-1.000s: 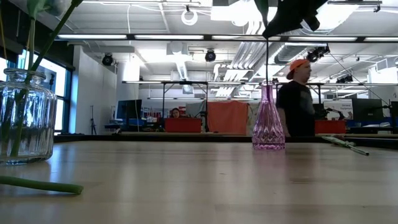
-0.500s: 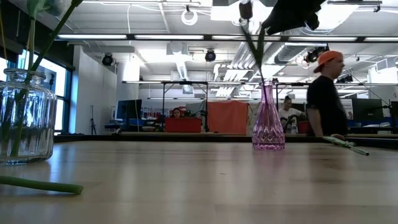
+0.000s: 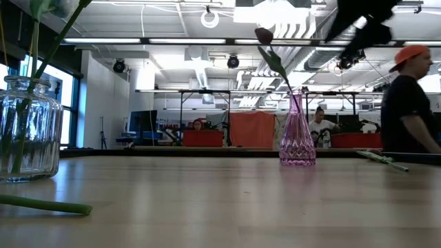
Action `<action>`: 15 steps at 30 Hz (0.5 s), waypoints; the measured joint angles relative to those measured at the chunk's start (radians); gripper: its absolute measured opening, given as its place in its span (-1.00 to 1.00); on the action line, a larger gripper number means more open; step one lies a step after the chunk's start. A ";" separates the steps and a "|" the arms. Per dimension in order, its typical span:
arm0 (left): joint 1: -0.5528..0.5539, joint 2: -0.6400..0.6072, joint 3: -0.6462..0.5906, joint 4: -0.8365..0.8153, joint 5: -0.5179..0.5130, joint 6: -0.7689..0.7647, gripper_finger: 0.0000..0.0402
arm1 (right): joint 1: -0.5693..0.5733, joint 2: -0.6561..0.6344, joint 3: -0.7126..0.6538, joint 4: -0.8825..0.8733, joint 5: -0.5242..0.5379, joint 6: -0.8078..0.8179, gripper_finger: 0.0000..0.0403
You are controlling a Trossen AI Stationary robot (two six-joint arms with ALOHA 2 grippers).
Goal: Sort flowers into vase by color
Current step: Put the right red flower into the purple vase
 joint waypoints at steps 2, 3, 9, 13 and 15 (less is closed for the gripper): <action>0.000 0.000 0.000 0.000 -0.002 0.000 -0.35 | 0.000 -0.003 0.000 -0.159 0.002 0.214 0.50; 0.000 0.000 0.000 0.000 -0.003 0.000 -0.35 | 0.000 -0.001 0.000 -0.242 0.001 0.324 0.50; 0.000 0.014 0.000 0.000 -0.057 0.003 -0.35 | -0.029 0.002 -0.096 -0.404 -0.053 0.758 0.48; 0.000 0.035 0.000 0.000 -0.075 0.002 -0.35 | -0.109 0.003 -0.216 -0.279 -0.086 0.794 0.48; 0.000 0.045 0.000 0.000 -0.077 0.001 -0.35 | -0.175 0.003 -0.273 -0.247 -0.084 0.799 0.48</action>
